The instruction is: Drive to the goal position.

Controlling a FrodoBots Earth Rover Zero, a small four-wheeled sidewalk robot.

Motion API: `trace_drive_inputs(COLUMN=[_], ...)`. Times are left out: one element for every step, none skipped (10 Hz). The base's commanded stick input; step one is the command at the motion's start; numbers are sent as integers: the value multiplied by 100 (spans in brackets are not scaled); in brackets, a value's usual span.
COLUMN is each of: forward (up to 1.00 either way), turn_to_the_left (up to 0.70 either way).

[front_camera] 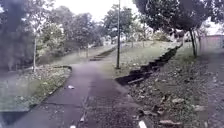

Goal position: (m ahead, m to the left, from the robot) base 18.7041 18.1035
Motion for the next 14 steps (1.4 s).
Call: trace_drive_inputs(forward=[70,70,70,70,70,70,70,70,70,70,70,70,70,70], turn_to_the_left=[1,33,21,5,2,19,29,12,0,0,19,35,35,35])
